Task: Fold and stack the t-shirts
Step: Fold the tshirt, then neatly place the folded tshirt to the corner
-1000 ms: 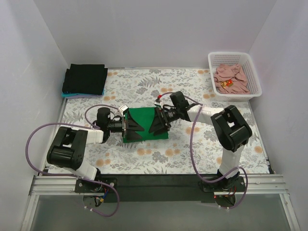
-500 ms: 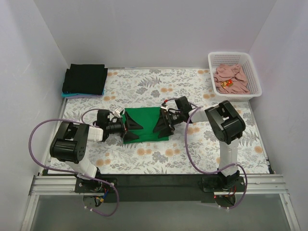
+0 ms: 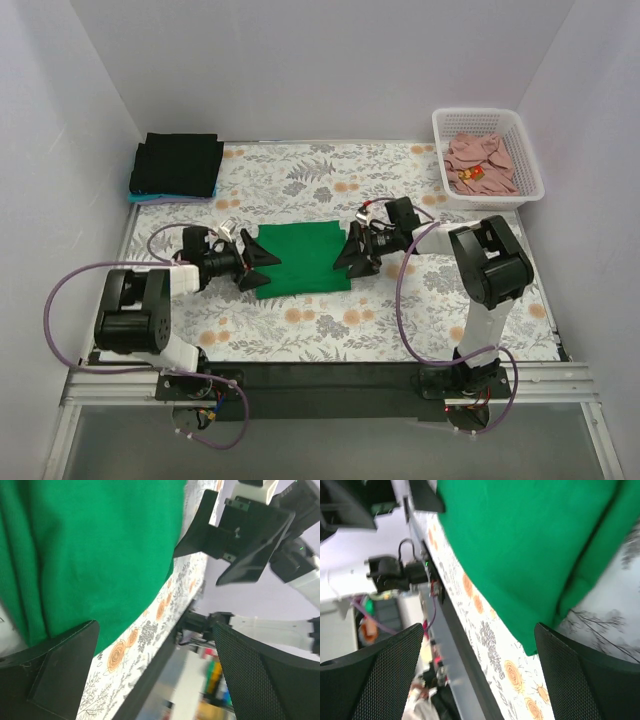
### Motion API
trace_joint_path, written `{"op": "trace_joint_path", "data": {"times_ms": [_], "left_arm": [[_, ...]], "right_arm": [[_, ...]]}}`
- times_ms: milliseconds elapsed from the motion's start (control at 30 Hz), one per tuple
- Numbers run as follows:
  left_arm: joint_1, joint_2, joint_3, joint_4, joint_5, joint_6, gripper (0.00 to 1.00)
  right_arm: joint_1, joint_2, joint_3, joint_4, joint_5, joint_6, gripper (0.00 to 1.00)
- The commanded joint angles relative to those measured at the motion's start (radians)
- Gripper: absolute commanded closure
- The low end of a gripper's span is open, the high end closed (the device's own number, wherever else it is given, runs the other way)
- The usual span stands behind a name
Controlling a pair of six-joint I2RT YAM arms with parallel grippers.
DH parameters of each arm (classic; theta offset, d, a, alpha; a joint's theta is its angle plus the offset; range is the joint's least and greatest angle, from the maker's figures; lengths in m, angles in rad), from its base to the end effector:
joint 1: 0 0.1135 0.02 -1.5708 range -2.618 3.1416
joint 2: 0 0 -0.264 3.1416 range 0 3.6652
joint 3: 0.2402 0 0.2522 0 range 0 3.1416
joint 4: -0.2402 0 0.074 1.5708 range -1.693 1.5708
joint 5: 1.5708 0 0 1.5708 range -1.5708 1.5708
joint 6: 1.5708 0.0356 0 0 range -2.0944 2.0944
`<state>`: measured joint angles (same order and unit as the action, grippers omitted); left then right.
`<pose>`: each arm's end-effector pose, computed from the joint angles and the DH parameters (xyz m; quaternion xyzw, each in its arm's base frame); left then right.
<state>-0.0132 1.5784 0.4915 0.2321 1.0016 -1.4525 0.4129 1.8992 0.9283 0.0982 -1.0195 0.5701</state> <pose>0.2498 -0.0333 0.1183 0.4150 -0.7288 0.5399 0.0724 0.3107 0.1692 0.1241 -0.1020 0.8308 0.5451 0.0468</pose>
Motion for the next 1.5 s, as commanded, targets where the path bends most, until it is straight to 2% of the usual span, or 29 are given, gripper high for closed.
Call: {"op": "trace_joint_path", "data": {"times_ms": [0, 33, 100, 133, 200, 267, 333, 367, 400, 433, 500, 567, 667, 767, 900, 1067, 1233, 1467], "left_arm": [[0.012, -0.199, 0.018, -0.120, -0.083, 0.164, 0.02], [0.050, -0.281, 0.047, -0.185, -0.112, 0.190, 0.02], [0.082, -0.348, 0.079, -0.226, -0.126, 0.227, 0.02], [0.122, -0.394, 0.111, -0.300, -0.129, 0.233, 0.02], [0.159, -0.426, 0.149, -0.359, -0.127, 0.262, 0.02], [0.199, -0.445, 0.243, -0.489, -0.152, 0.305, 0.02], [0.229, -0.449, 0.312, -0.603, -0.219, 0.351, 0.02], [0.242, -0.440, 0.391, -0.643, -0.309, 0.360, 0.02], [0.254, -0.423, 0.435, -0.693, -0.352, 0.365, 0.02], [0.283, -0.375, 0.476, -0.785, -0.382, 0.386, 0.02], [0.312, -0.310, 0.599, -0.870, -0.443, 0.417, 0.02], [0.357, -0.227, 0.674, -0.951, -0.436, 0.477, 0.02], [0.371, -0.172, 0.696, -1.001, -0.462, 0.506, 0.02], [0.374, -0.149, 0.667, -1.010, -0.474, 0.494, 0.02], [0.380, -0.156, 0.622, -0.970, -0.457, 0.463, 0.02], [0.381, -0.150, 0.619, -0.971, -0.458, 0.463, 0.02], [0.383, -0.153, 0.604, -0.956, -0.454, 0.455, 0.02], [0.386, -0.182, 0.572, -0.944, -0.454, 0.435, 0.02]], "right_arm": [[-0.023, -0.118, 0.111, -0.126, 0.153, -0.145, 0.02], [-0.022, -0.138, 0.141, -0.174, 0.162, -0.198, 0.02], [0.001, -0.182, 0.237, -0.230, 0.217, -0.261, 0.02], [0.013, -0.192, 0.265, -0.282, 0.240, -0.292, 0.02], [0.073, -0.209, 0.316, -0.330, 0.343, -0.403, 0.02], [0.130, -0.209, 0.381, -0.399, 0.474, -0.532, 0.02], [0.236, -0.192, 0.446, -0.437, 0.568, -0.614, 0.05], [0.277, -0.183, 0.464, -0.469, 0.675, -0.680, 0.05], [0.355, -0.161, 0.484, -0.477, 0.731, -0.706, 0.06], [0.394, -0.149, 0.498, -0.485, 0.784, -0.726, 0.10], [0.485, -0.103, 0.533, -0.488, 0.912, -0.775, 0.13], [0.564, -0.066, 0.576, -0.488, 1.014, -0.806, 0.19], [0.631, 0.027, 0.641, -0.499, 1.140, -0.848, 0.32], [0.716, 0.148, 0.757, -0.551, 1.196, -0.863, 0.39], [0.765, 0.241, 0.901, -0.617, 1.213, -0.868, 0.53], [0.784, 0.290, 0.949, -0.643, 1.181, -0.852, 0.53], [0.794, 0.293, 0.946, -0.658, 1.112, -0.828, 0.54], [0.808, 0.316, 0.940, -0.661, 1.098, -0.817, 0.55]]}}
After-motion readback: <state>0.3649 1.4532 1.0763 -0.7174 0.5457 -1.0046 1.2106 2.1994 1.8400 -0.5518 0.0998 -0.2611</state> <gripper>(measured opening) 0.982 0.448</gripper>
